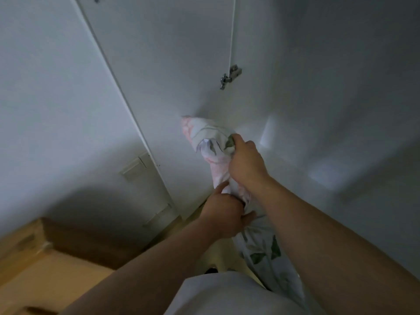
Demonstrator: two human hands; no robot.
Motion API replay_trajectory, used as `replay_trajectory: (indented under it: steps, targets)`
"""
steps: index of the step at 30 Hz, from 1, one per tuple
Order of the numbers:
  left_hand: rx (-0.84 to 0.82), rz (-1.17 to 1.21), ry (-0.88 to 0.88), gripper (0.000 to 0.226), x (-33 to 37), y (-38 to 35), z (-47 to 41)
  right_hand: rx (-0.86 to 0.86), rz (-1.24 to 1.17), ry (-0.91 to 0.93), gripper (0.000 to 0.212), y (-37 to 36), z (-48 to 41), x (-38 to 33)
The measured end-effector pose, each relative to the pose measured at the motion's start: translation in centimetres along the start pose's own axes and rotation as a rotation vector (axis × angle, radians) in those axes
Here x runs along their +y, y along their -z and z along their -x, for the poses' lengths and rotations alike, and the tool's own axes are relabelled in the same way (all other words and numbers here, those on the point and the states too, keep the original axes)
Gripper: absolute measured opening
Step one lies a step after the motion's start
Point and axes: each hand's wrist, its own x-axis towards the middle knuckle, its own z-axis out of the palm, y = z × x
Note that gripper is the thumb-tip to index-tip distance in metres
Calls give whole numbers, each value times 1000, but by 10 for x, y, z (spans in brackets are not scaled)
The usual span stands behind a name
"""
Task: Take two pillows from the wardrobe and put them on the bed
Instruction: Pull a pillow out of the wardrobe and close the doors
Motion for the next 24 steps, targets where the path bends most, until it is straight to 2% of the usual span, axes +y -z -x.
replay_trajectory:
  steps: [2, 5, 6, 8, 11, 13, 15, 20, 22, 24]
  targets:
    - [-23, 102, 6, 49, -16, 7, 4, 0, -35, 22, 47, 1, -2, -3]
    - [-148, 253, 225, 47, -51, 27, 8, 25, -49, 73, 40, 5, -7, -8]
    - [-115, 255, 296, 41, -66, 36, 9, 43, -51, 97, 36, 6, -7, -10]
    - [73, 255, 432, 28, -93, 59, 12, 68, -62, 133, 28, 6, -8, -16]
    - [469, 376, 673, 32, -129, 98, 18, 50, -108, 167, 26, 2, -7, -27]
    - [729, 452, 749, 27, -151, 123, 20, 28, -124, 194, 24, 1, -6, -37]
    - [883, 513, 735, 28, -166, 143, 20, 19, -143, 208, 18, 2, -5, -47]
    - [1134, 534, 586, 44, -175, 168, 18, -20, -215, 171, 24, -1, 5, -61]
    - [1132, 626, 591, 56, -184, 174, 18, -61, -268, 130, 26, -4, 11, -63]
    - [1029, 644, 600, 61, -192, 176, 17, -122, -349, 90, 26, -5, 17, -62]
